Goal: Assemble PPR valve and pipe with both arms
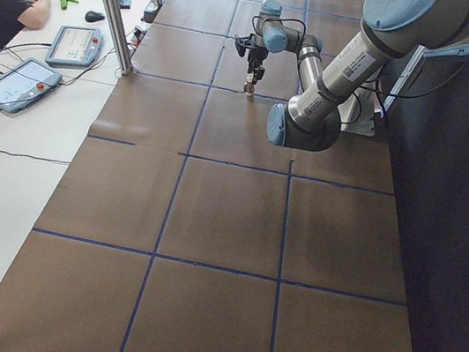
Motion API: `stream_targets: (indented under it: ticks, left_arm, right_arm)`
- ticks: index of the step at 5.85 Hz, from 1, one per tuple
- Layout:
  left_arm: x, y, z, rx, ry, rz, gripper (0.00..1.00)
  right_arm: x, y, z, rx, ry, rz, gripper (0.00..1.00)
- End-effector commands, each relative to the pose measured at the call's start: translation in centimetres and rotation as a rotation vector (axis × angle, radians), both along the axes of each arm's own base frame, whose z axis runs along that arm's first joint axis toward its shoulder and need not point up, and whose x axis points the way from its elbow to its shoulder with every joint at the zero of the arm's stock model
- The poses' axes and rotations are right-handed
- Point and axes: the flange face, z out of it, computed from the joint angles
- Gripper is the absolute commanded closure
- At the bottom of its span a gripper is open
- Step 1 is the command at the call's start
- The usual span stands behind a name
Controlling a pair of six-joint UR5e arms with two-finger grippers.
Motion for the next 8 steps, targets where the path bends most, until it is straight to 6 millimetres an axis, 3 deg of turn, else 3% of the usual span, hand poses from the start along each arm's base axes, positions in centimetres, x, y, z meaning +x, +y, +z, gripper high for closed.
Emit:
stream_targets:
  ticks: [1,2,3,4,5,6,8]
  left_arm:
    - [-2.2,-0.2,-0.4,0.087,0.011,0.071,0.0]
    - [-7.0,-0.5,1.5,0.131,0.036,0.138,0.0]
    - [-12.6,-1.7,4.9,0.174,0.055,0.234,0.0]
    - [-17.4,-2.9,8.8,0.277,0.013,0.31,0.0]
    - [-21.9,-5.2,12.7,0.39,-0.052,0.411,0.0]
    - [-27.3,-7.5,18.2,0.426,-0.077,0.522,0.0]
    - [-44.4,-12.3,31.0,0.462,-0.082,0.634,0.0]
  right_arm:
    - [-0.1,-0.3,-0.2,0.002,0.0,-0.001,0.0]
    - [-0.6,-0.3,-0.4,0.011,-0.002,-0.012,0.0]
    - [-2.3,-1.1,-1.3,0.026,-0.004,-0.044,0.0]
    - [-2.6,-2.6,-3.0,0.057,-0.006,-0.046,0.0]
    - [-2.7,-2.6,-3.0,0.06,-0.005,-0.048,0.0]
    - [-2.8,-2.6,-3.0,0.058,-0.005,-0.048,0.0]
    - [-3.8,-3.5,-4.1,0.063,-0.01,-0.049,0.0]
